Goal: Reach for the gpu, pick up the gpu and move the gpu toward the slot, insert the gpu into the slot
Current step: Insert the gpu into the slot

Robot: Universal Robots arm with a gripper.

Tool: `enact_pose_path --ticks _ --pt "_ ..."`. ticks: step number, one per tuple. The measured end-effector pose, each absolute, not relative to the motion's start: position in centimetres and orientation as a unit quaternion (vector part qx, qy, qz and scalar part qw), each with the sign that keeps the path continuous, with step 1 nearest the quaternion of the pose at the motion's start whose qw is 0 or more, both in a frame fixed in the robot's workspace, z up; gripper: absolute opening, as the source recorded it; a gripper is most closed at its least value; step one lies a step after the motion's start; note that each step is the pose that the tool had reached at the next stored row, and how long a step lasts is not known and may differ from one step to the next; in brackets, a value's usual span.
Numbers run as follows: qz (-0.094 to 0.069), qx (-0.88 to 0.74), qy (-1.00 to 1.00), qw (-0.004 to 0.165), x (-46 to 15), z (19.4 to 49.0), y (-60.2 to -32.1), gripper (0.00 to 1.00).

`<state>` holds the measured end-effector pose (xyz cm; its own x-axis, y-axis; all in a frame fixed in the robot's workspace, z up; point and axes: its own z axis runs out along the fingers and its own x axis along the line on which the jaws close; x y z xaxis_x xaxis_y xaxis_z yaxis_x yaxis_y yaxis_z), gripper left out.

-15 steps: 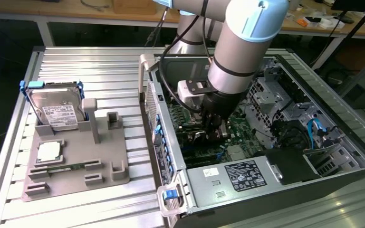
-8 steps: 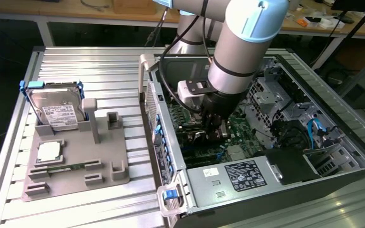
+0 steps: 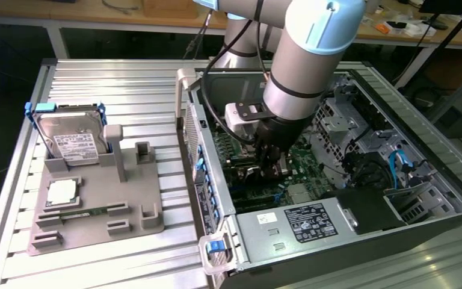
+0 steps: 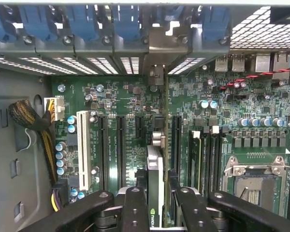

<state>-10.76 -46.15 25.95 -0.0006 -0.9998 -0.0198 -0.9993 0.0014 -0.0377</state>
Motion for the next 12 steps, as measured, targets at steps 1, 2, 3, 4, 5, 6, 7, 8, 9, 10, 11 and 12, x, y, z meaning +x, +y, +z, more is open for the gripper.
enact_pose_path --ticks 1,2,3,4,5,6,7,8,9,10,11,12 --pt "-0.006 -0.707 0.707 0.021 -10.76 25.95 -46.17 0.27" --pt "-0.007 -0.707 0.707 0.021 -10.76 25.95 -46.17 0.27" --pt "-0.007 -0.707 0.707 0.021 -10.76 25.95 -46.17 0.27" --pt "-0.007 -0.707 0.707 0.021 -10.76 25.95 -46.17 0.27" --pt "-0.007 -0.707 0.707 0.021 -10.76 25.95 -46.17 0.27" --pt "-0.007 -0.707 0.707 0.021 -10.76 25.95 -46.17 0.27" --pt "-0.007 -0.707 0.707 0.021 -10.76 25.95 -46.17 0.27" --pt "-0.007 -0.707 0.707 0.021 -10.76 25.95 -46.17 0.27" --pt "-0.007 -0.707 0.707 0.021 -10.76 25.95 -46.18 0.27" --pt "-0.007 -0.707 0.707 0.021 -10.77 25.94 -46.18 0.27" --pt "-0.007 -0.707 0.707 0.021 -10.77 25.94 -46.18 0.27" --pt "-0.007 -0.707 0.707 0.021 -10.77 25.91 -46.18 0.27"
